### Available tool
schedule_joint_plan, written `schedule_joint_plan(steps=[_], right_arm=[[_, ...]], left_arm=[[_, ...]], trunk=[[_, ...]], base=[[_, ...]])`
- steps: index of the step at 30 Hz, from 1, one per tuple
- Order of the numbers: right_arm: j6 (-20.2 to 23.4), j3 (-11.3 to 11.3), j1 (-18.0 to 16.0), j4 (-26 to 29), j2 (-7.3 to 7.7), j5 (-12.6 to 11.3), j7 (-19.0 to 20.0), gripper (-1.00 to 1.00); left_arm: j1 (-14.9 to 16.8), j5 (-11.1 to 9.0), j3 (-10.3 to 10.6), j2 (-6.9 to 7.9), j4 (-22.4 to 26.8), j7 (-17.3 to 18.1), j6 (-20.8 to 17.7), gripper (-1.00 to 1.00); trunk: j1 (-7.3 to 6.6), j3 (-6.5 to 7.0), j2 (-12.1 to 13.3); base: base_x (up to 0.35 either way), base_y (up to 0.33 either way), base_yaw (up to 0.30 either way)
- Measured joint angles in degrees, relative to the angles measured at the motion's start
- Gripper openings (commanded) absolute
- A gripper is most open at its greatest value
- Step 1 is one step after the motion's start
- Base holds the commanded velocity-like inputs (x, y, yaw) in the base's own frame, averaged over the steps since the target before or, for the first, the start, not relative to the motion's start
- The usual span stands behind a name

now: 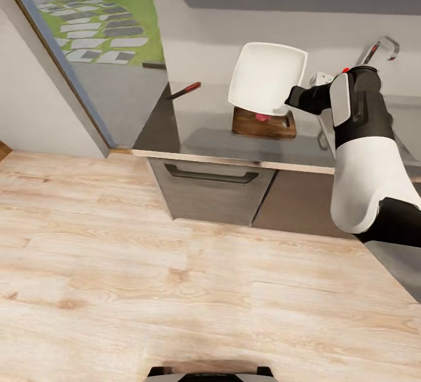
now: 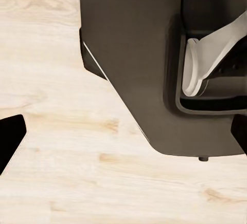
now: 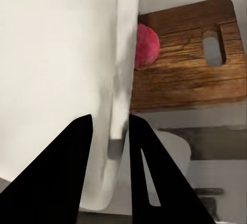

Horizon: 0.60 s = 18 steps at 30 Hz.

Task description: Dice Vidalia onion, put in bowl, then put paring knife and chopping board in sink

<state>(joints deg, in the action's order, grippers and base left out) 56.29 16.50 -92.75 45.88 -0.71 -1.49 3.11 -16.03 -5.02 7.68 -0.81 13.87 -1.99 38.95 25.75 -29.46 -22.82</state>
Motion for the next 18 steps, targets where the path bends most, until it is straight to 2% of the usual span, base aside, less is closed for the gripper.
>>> schedule_joint_plan(steps=[5,18], right_arm=[[0.00,-0.25,0.00,-0.54,-0.16,-0.04,-0.01,-1.00],[-0.05,-0.63,0.00,-4.43,-0.91,-0.17,-0.10,-1.00]], left_arm=[[0.02,-0.01,0.00,0.05,0.01,0.00,0.00,1.00],[-0.02,0.00,-0.08,0.06,0.01,-0.07,0.00,1.00]], trunk=[[-0.02,0.00,0.00],[-0.02,0.00,0.00]], base=[[0.117,0.282,0.000],[0.216,0.266,0.000]])
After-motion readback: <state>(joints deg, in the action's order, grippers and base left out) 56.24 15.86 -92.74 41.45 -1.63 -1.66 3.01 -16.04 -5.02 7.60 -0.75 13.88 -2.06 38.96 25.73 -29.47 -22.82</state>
